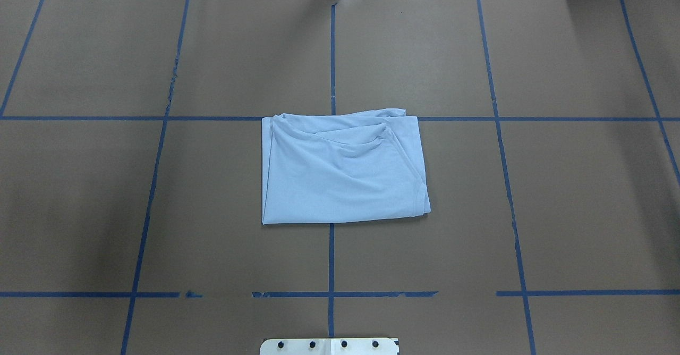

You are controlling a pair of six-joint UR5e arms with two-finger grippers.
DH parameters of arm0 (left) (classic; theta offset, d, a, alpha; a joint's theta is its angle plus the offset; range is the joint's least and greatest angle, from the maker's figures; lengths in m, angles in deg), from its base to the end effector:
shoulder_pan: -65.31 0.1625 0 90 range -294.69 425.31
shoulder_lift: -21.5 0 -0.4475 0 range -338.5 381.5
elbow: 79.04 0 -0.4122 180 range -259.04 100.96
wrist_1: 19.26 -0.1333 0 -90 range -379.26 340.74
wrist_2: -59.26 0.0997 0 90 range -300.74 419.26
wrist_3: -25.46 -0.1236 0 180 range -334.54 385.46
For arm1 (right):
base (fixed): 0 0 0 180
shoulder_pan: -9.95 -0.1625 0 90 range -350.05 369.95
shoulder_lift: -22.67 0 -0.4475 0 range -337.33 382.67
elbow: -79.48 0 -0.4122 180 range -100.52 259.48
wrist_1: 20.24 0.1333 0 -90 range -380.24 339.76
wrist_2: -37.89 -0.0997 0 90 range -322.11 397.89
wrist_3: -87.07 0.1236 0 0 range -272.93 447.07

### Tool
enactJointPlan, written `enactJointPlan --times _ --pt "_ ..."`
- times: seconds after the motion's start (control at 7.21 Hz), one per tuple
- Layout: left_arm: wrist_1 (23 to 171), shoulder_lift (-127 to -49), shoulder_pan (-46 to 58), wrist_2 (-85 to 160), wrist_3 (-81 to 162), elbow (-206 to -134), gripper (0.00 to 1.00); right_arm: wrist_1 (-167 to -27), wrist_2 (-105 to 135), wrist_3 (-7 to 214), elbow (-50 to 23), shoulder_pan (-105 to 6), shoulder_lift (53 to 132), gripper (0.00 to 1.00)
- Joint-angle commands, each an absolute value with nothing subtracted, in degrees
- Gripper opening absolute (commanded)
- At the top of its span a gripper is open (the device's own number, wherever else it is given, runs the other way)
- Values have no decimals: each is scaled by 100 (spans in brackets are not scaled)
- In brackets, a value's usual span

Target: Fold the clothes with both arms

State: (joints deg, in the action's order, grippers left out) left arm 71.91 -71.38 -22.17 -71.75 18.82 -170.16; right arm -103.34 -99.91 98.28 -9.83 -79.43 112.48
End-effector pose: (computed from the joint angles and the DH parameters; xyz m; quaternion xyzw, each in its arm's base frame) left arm -0.0283 -0.5432 0.6646 0.0548 0.3482 0.0905 0.9314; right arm 0.0361 -0.5224 0.6850 0.0091 -0.4076 0.0617 0.9110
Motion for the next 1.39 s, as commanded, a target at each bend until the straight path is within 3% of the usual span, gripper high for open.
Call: enactJointPlan --times 0.0,1.25 --pt "7197 -7140 -2214 -7178 1922 -16992 100 -10075 -9984 10139 -982 -7838 11249 100" --pt "7250 -7176 -2205 -7398 2801 -17045 100 -10066 -9966 10008 -982 -7794 11240 100"
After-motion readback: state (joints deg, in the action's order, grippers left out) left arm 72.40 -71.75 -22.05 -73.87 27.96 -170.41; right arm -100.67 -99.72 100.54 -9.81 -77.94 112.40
